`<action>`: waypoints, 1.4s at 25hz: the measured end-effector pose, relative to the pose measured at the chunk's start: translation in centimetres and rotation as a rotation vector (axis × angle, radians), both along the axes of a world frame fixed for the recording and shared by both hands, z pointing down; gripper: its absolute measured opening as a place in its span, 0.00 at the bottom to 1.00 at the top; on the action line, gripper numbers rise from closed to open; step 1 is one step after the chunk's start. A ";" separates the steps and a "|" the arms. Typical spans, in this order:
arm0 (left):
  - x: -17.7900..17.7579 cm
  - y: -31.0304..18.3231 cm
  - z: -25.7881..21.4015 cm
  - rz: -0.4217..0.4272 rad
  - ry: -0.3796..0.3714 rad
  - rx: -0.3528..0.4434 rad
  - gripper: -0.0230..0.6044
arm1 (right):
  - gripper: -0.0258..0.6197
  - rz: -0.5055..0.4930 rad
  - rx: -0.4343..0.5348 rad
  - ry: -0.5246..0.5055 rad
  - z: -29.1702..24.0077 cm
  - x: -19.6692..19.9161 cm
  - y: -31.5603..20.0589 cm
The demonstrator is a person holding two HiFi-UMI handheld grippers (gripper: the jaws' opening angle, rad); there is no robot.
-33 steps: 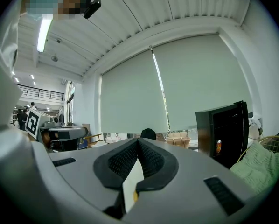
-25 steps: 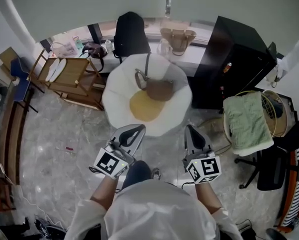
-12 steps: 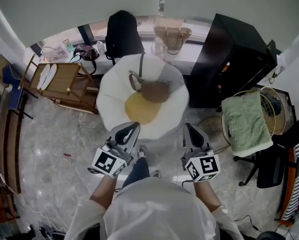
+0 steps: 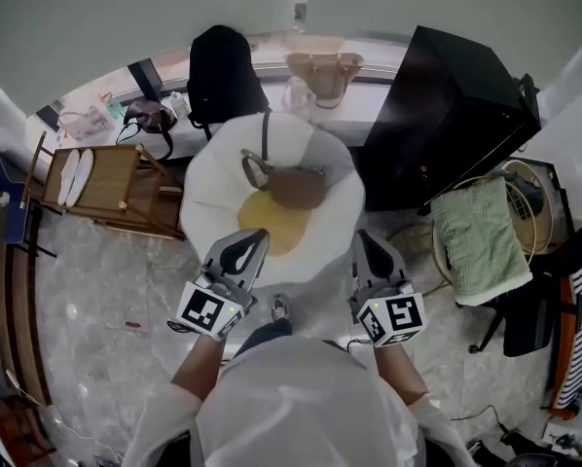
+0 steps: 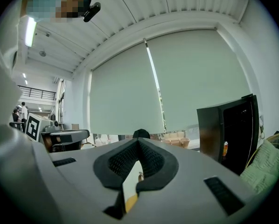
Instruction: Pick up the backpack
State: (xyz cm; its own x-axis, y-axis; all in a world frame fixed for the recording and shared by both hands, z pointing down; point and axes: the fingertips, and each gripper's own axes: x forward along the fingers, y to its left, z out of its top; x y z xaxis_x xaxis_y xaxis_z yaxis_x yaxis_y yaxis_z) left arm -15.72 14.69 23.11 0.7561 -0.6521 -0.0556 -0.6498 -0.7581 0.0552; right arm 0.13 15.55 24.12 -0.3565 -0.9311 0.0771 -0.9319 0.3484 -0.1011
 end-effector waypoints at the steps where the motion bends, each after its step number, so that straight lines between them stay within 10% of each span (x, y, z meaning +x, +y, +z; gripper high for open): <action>1: -0.4 -0.8 0.2 0.003 -0.008 -0.001 0.09 | 0.07 0.007 0.000 0.000 0.0 -0.3 -0.6; 17: 0.5 -6.2 1.0 0.032 -0.045 -0.008 0.09 | 0.07 -0.003 0.021 0.004 -0.6 -0.1 -6.1; 35: 6.2 -17.1 1.9 -0.136 -0.042 -0.013 0.09 | 0.07 -0.180 0.012 0.018 0.8 4.7 -18.0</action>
State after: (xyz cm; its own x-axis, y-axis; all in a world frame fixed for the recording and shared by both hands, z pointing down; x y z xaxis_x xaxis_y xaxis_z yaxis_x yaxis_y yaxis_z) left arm -9.51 -2.37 24.96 0.6624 -0.7489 -0.0167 -0.7482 -0.6626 0.0353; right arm 4.80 -2.49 24.88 -0.5159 -0.8534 0.0741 -0.8561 0.5106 -0.0800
